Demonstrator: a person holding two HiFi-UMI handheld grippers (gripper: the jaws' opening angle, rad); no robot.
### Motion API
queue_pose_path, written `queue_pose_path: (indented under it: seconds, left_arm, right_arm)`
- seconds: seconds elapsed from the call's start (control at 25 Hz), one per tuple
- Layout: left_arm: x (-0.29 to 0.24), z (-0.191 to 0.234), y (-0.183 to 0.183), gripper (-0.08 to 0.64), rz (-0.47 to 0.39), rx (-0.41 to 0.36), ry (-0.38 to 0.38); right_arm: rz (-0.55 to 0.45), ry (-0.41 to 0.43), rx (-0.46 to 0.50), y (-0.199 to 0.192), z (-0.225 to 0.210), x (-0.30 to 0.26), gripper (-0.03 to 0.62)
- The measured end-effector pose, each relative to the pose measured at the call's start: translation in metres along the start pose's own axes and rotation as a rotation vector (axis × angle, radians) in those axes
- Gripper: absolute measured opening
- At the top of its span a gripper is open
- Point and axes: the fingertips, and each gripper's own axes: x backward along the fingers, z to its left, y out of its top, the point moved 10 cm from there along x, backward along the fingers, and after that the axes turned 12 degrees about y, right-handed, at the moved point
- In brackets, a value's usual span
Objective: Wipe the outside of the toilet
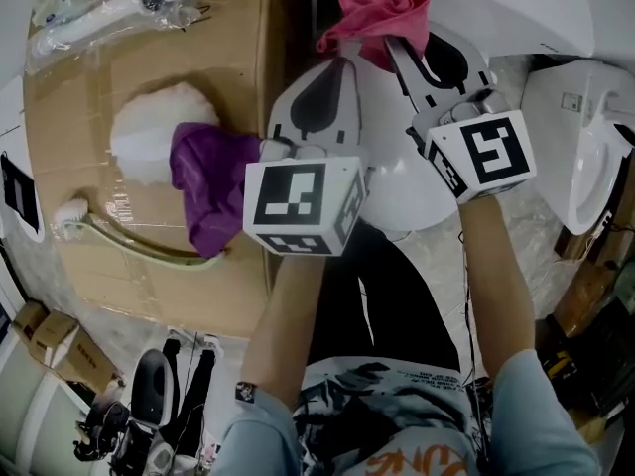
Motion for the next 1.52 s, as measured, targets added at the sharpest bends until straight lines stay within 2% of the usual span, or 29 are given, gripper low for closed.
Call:
queue_pose_path:
  seconds: [0.28,0.44,0.64,1.04,1.52]
  left_arm:
    - [-0.011,0.007,-0.011,0.025,0.021,0.054,-0.01]
    - [-0.019,0.004,-0.011,0.025,0.023,0.042,-0.015]
    - [-0.027,0.001,-0.013,0.025,0.038,0.069,-0.016]
    - [-0.044,-0.02,-0.012,0.025,0.057,0.031,-0.036]
    - [-0.071,-0.069,-0.023,0.025,0.115,-0.046,-0.116]
  right_arm:
    - [0.039,0.017,0.025,0.003,-0.004,-0.038,0.067]
    - [0.05,-0.014,0.002,-0.003,-0.015,-0.046,0.067]
    - [0.022,-0.039,-0.012,-0.005,-0.026,-0.041,0.067]
    - [0.035,-0.082,-0.029,-0.015,-0.052,-0.005,0.067]
    - [0.075,-0.172,-0.073,-0.041,-0.088,0.059,0.067]
